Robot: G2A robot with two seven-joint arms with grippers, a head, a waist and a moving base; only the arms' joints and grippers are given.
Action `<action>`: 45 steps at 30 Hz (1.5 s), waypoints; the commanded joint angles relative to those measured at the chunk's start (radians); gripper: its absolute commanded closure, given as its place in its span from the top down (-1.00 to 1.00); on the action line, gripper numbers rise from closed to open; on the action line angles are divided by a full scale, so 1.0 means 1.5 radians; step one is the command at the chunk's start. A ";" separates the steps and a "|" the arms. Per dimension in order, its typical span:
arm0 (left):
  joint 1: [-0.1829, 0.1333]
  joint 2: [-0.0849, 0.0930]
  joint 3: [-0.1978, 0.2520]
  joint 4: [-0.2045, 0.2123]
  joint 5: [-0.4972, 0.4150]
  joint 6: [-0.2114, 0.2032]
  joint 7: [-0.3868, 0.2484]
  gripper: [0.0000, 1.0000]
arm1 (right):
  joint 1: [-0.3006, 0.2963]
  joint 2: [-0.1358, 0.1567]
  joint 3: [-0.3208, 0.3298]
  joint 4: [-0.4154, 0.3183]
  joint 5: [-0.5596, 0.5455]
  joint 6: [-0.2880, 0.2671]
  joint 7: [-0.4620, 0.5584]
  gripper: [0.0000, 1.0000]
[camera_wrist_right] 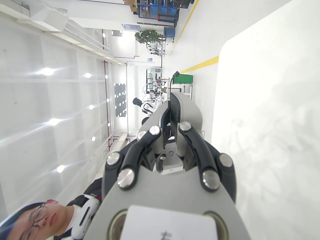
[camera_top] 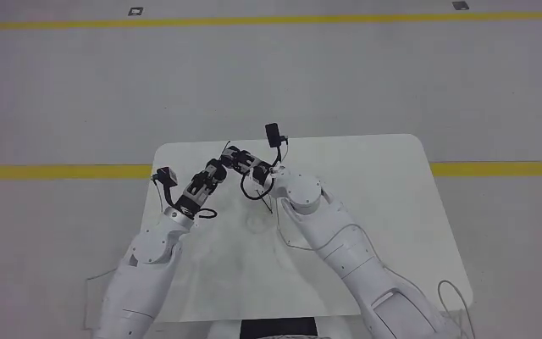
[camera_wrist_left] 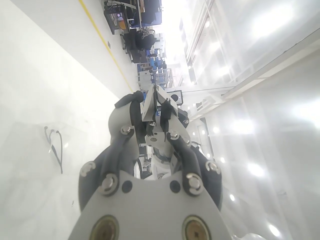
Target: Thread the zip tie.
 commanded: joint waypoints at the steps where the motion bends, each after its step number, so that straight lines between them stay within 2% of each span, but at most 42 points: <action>1: 0.000 -0.001 -0.001 0.000 0.001 0.000 0.000 -0.78 | 0.000 0.000 0.000 0.000 0.000 0.000 0.001 -1.00; 9: 0.001 -0.007 -0.004 -0.001 0.003 0.000 -0.003 -1.00 | -0.003 0.002 -0.004 -0.002 -0.002 0.003 -0.002 -1.00; 26: 0.008 -0.016 -0.021 -0.002 -0.001 0.000 -0.023 -1.00 | -0.009 0.006 -0.006 -0.015 -0.010 0.011 -0.011 -1.00; 27: 0.008 -0.017 -0.022 -0.002 -0.001 0.000 -0.024 -1.00 | -0.009 0.007 -0.006 -0.015 -0.010 0.011 -0.010 -0.78; 28: 0.008 -0.017 -0.023 -0.001 -0.001 0.000 -0.025 -1.00 | -0.009 0.007 -0.006 -0.016 -0.010 0.011 -0.010 -0.30; 29: 0.008 -0.018 -0.024 -0.001 -0.001 0.000 -0.026 -1.00 | -0.010 0.007 -0.006 -0.017 -0.010 0.012 -0.010 0.02; 30: 0.008 -0.018 -0.025 -0.001 -0.001 0.000 -0.027 -1.00 | -0.011 0.008 -0.006 -0.017 -0.010 0.012 -0.010 1.00; 34: 0.009 -0.019 -0.031 0.002 -0.003 0.000 -0.038 -1.00 | -0.020 0.011 0.005 -0.029 -0.001 0.004 -0.007 1.00; 38: 0.007 -0.019 -0.039 0.007 -0.023 0.000 -0.066 -1.00 | -0.039 0.020 0.028 -0.044 0.016 -0.012 0.018 1.00; 41: 0.005 -0.017 -0.051 0.016 -0.071 0.000 -0.124 -1.00 | -0.046 0.026 0.052 -0.041 0.073 -0.024 0.090 1.00; 43: 0.003 -0.012 -0.062 0.028 -0.104 0.000 -0.186 -1.00 | -0.039 0.031 0.070 -0.024 0.109 -0.026 0.150 1.00; 45: -0.001 -0.007 -0.077 0.040 -0.120 0.007 -0.230 -1.00 | -0.031 0.034 0.079 -0.008 0.134 -0.026 0.195 1.00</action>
